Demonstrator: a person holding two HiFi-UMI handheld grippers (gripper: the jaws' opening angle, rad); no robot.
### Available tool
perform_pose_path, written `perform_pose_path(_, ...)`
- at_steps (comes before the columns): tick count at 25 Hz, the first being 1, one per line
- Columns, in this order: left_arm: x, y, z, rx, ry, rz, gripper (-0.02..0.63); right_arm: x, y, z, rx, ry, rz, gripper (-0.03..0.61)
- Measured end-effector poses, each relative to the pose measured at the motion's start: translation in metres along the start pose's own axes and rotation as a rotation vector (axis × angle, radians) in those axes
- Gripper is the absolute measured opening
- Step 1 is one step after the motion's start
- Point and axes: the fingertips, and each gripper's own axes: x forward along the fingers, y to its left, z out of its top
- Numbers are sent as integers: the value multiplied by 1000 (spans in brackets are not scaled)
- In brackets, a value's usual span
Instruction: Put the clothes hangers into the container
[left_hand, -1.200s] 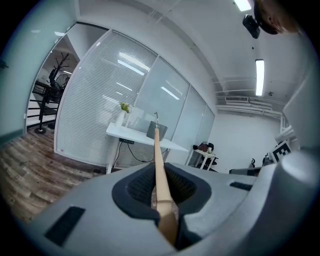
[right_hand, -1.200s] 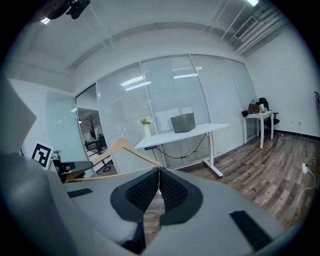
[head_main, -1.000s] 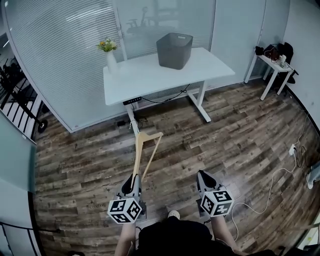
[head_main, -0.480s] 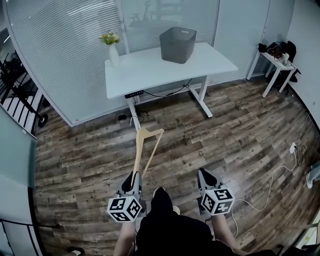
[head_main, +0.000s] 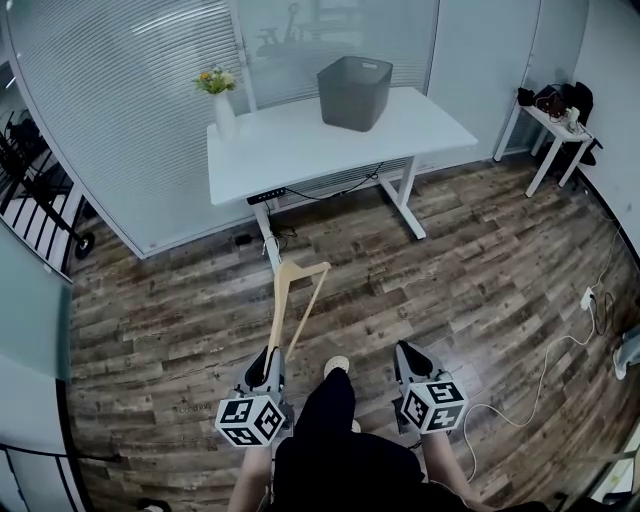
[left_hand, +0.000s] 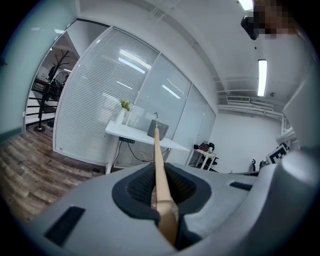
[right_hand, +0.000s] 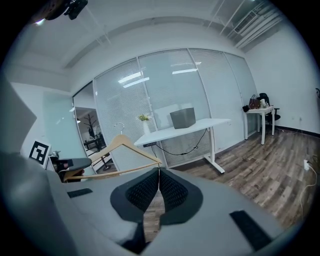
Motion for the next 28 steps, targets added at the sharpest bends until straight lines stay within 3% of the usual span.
perform_pose_path(14,111,2,50,5,-27,-11,57,88,-48,83,-25,-46,-1,28)
perform_pose_path(28,197,13,102,23,-49,-47,57,167,-75,136,-27,-54,-6,29)
